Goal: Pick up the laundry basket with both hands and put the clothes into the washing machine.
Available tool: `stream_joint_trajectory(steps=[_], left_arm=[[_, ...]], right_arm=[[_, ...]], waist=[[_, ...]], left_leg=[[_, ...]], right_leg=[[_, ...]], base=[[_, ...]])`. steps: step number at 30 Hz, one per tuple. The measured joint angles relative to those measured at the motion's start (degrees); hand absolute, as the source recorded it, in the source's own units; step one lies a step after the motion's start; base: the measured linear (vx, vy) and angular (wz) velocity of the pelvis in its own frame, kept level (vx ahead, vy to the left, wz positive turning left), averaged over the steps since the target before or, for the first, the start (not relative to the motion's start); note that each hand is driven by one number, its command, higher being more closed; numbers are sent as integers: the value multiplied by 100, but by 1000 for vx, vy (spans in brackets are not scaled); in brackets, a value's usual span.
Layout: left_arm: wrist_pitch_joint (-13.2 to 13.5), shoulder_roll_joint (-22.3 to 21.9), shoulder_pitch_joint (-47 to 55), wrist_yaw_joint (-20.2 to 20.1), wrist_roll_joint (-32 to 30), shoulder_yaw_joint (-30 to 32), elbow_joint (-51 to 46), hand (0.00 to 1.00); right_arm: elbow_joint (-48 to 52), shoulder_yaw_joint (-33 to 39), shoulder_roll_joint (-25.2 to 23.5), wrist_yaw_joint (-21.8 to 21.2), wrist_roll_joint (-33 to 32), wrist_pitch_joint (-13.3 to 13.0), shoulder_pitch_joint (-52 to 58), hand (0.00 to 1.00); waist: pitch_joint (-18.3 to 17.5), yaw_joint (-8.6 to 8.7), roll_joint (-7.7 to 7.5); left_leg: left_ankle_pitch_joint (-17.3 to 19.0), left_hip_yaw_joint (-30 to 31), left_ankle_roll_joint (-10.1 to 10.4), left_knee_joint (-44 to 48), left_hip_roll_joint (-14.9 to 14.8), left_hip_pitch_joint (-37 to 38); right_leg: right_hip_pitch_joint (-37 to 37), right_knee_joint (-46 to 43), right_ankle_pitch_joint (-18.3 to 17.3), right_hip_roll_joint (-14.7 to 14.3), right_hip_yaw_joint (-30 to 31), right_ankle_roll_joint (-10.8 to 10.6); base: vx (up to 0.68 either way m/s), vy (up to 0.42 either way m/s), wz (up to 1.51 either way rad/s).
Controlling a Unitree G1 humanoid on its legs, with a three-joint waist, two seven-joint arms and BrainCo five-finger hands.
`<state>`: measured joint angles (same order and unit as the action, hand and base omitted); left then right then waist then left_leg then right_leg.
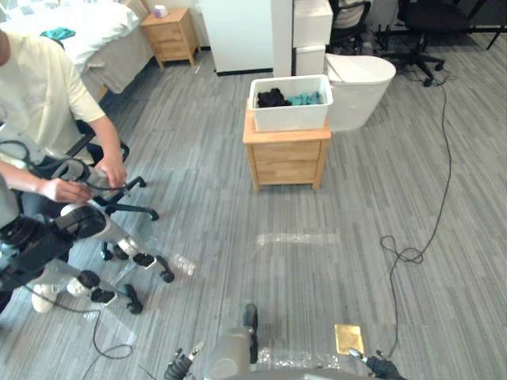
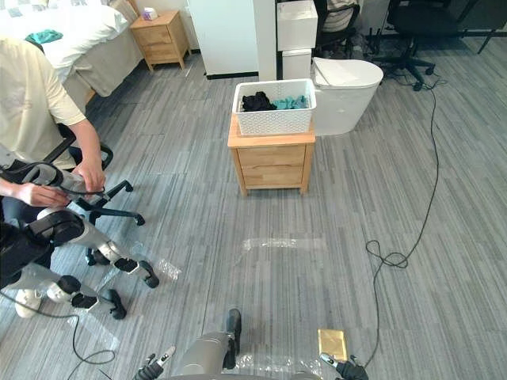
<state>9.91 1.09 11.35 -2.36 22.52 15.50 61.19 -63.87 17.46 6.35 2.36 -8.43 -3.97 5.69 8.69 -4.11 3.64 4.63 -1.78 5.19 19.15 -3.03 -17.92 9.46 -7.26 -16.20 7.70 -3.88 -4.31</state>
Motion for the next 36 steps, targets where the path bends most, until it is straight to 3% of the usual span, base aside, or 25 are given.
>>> stream_joint_trajectory(steps=[1, 2, 3, 4, 5, 7, 9, 11, 13, 15, 16, 17, 18, 19, 20, 22, 23, 24, 26, 27, 29, 32, 34, 35, 36], left_arm=[[3, -6, 48, -1, 21, 21, 4, 0], [-2, 3, 112, -2, 49, 130, 55, 0], [-5, 53, 88, -9, 55, 227, 101, 0], [-5, 86, 83, -15, 59, 231, 109, 0], [-9, 145, 90, -17, 58, 188, 112, 0], [-8, 154, 109, -18, 44, 184, 108, 0], [-7, 147, 53, -26, 44, 207, -16, 0], [-4, 158, -126, -11, 92, 223, -60, 0], [-2, 148, -172, -5, 103, 252, -115, 0], [20, 120, -252, 9, 94, 289, -118, 0], [49, 90, -297, 21, 91, 379, -148, 0], [58, 52, -287, 29, 91, 516, -214, 0], [68, 7, -284, 47, 94, 596, -232, 0], [67, -110, -348, 58, 96, 665, -229, 0], [74, -200, -366, 91, 98, 673, -259, 0], [75, -327, -323, 117, 144, 714, -256, 0], [73, -344, -271, 120, 214, 744, -265, 0], [69, -336, -243, 120, 247, 735, -273, 0], [34, -300, -164, 136, 464, 708, -482, 0], [37, -294, -77, 163, 620, 643, -998, 0], [41, -292, 1, 240, 687, 577, -1509, 0], [180, -350, 158, 584, 848, 495, -3233, 0], [424, -501, 191, 925, 872, 527, -4381, 0], [538, -499, 251, 1091, 805, 526, -4894, 0], [577, -539, 278, 1149, 783, 532, -5099, 0]], right_arm=[[-23, 18, -1, -2, 1, 4, 88, 0], [-38, 73, -103, -45, -3, 0, 94, 0], [-34, 244, -171, -112, -5, -14, 87, 0], [-53, 253, -185, -126, -7, -3, 99, 0], [-60, 274, -229, -135, -11, 9, 155, 0], [-22, 315, -232, -144, -64, -3, 173, 0], [97, 371, -233, -143, -68, -28, 117, 0], [483, 459, -261, -134, -190, -21, 102, 0], [884, 557, -261, -100, -348, -17, 112, 0], [1359, 790, -307, 41, -577, -52, 104, 0], [1681, 948, -334, 143, -703, -118, 103, 0], [1895, 999, -342, 178, -762, -158, 108, 0], [2107, 1017, -327, 219, -801, -217, 126, 0], [2461, 1143, -379, 267, -811, -266, 83, 0], [2640, 1226, -404, 287, -865, -340, 84, 0], [2781, 1335, -405, 302, -1013, -416, 71, 0], [2983, 1330, -475, 370, -1148, -458, 104, 0], [3063, 1329, -512, 394, -1185, -467, 84, 0], [3129, 1341, -598, 544, -1338, -518, -25, 0], [3146, 1344, -605, 678, -1503, -598, -94, 0], [3286, 1345, -591, 772, -1637, -678, -158, 0], [3862, 1366, -446, 899, -1885, -878, -351, 0], [4125, 1382, -298, 1054, -1931, -970, -383, 0], [4241, 1431, -260, 1189, -1927, -974, -398, 0], [4275, 1428, -284, 1240, -1927, -974, -400, 0]], waist=[[-72, -18, -86], [-157, 11, -255], [-96, 34, -364], [-50, 41, -427], [8, 102, -462], [13, 204, -464], [-23, 216, -396], [16, 330, -337], [30, 381, -250], [19, 394, -216], [17, 401, -198], [-35, 408, -262], [-41, 397, -210], [-72, 369, -134], [-89, 395, -94], [-167, 471, 28], [-174, 491, 51], [-133, 468, -12], [-73, 315, 32], [67, 278, -150], [116, 182, -247], [130, 103, -240], [24, -6, -107], [-42, -19, -75], [-106, -16, -117]], left_leg=[[32, -70, -70, 210, 91, -5], [347, -186, -453, 567, 341, 62], [584, -322, -675, 760, 505, 367], [689, -389, -777, 809, 587, 592], [893, -415, -905, 802, 727, 1062], [1089, -334, -992, 520, 747, 1689], [1173, -266, -1031, -15, 729, 2233], [1200, -107, -991, -440, 601, 2672], [1266, -34, -856, -661, 426, 2913], [1359, 18, -689, -918, 262, 3212], [1448, 31, -535, -1031, 130, 3425], [1488, 83, -463, -1024, 57, 3562], [1479, 152, -423, -919, -55, 3638], [1331, 261, -180, -637, -175, 3555], [1195, 377, -137, -322, -231, 3502], [821, 565, -287, 893, -393, 3103], [-173, 544, -234, 2403, -534, 2478], [-697, 470, -121, 3006, -690, 2206], [-261, -216, -686, 4801, -1386, 1358], [92, -384, -767, 5076, -1321, 949], [277, -473, -732, 4798, -1162, 612], [540, -521, -421, 2294, -637, 101], [353, -484, -195, 439, -342, 84], [-124, -458, -309, 81, -221, 125], [-259, -474, -460, 110, -93, 131]], right_leg=[[-9, -256, -141, 135, 105, -75], [-295, -1388, -401, 361, 241, -367], [-750, -2970, -274, 584, 417, -392], [-950, -3758, -26, 664, 524, -397], [-1296, -5230, 404, 758, 548, -370], [-1681, -6218, 435, 757, 116, -179], [-2102, -6057, 285, 720, -476, 40], [-2535, -4604, 116, 560, -1096, 61], [-2729, -2962, 224, 274, -1112, 43], [-2869, -1277, 881, -22, -674, 23], [-2875, -787, 1478, -166, -413, -6], [-2822, -797, 1990, -260, -338, 83], [-2813, -1023, 2145, -346, -326, 353], [-2931, -1548, 1735, -370, -414, 457], [-2922, -1838, 1428, -373, -493, 497], [-2576, -1974, 961, -476, -707, 591], [-2112, -1796, 703, -601, -860, 690], [-1900, -1665, 636, -671, -879, 730], [-1033, -1108, 565, -973, -859, 839], [-378, -693, 564, -935, -853, 841], [-64, -406, 530, -871, -841, 831], [232, -151, 369, -727, -756, 651], [333, -116, 160, -607, -662, 445], [419, -103, 28, -540, -611, 302], [456, -78, -23, -448, -549, 230]], base=[[535, 330, -52], [541, 291, -38], [535, 278, -21], [506, 234, 6], [463, 181, 16], [438, 145, 7], [392, 87, -5], [489, -1, 27], [548, -50, 22], [568, -102, 20], [636, -159, 25], [675, -199, 16], [658, -218, 12], [768, -286, 15], [617, -253, 22], [609, -260, 38], [680, -278, 38], [627, -250, 18], [484, -185, -5], [447, -151, 3], [356, -105, 2], [305, 39, -15], [451, 206, -25], [465, 236, -28], [525, 215, -16]])
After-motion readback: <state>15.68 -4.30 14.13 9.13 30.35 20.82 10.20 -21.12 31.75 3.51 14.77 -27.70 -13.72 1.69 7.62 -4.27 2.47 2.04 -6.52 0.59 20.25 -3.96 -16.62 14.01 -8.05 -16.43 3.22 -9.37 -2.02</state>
